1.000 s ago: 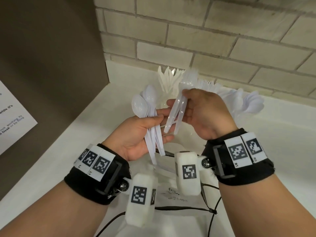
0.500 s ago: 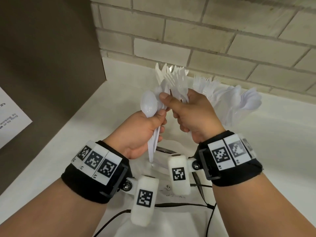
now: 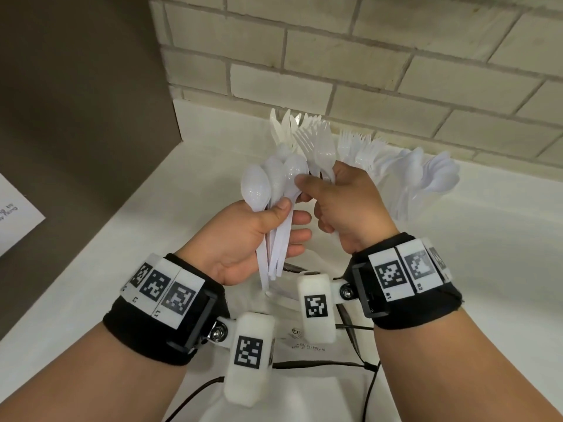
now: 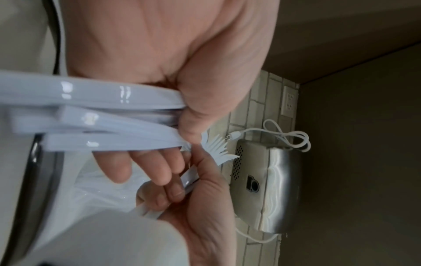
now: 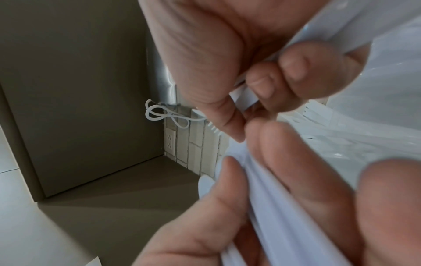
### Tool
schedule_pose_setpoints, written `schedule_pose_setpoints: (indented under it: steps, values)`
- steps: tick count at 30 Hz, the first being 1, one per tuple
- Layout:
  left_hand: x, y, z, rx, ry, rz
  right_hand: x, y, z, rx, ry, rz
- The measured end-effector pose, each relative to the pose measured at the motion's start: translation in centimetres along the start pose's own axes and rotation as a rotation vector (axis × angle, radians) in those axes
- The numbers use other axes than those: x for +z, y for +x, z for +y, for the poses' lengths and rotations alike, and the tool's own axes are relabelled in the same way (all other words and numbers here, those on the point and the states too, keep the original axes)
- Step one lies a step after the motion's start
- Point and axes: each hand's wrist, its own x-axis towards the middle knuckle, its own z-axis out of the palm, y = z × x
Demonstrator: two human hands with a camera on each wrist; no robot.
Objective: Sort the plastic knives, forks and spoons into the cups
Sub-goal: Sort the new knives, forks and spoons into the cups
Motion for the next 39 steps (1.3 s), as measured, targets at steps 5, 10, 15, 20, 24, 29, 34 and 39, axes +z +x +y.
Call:
schedule_pose_setpoints:
  steps: [5,10,15,20,24,29,34,39]
  values:
    - [-0.5,0.1,-0.1,0.011,-0.007,-0.002,-0.3,0.3,-0.1,0.068,0.106,0.1]
    - [-0.7,0.3,-0.2,0.014,-0.005,0.025,-0.1,0.9,0.6,0.102,0.087,0.061]
    - [-1.1,0.2,-0.2,-0.008,-0.034,0.028,-2.1,3.2,-0.4,0.001,0.059,0.109]
    - [-1.4,0.2,-0.1,0.013,-0.05,0.04,-5.6,7.4,-2.6,-0.38,0.137,0.346]
    - [-1.2,0.3,0.0,0.018,-0.059,0.032,-6.1,11.2,-0.6,-0.362,0.225,0.34]
    - [-1.3,0.5,0.1,0.026,-0.068,0.017,-6.2,13.8,2.5,-0.226,0.273,0.346]
    - [-1.5,0.7,-0.1,0.01,-0.054,0.013,-6.1,14.5,2.6,-0.295,0.064,0.495]
    - [-1.3,0.7,-0.3,0.0,-0.043,0.013,-6.0,14.7,3.5,-0.381,-0.551,0.406]
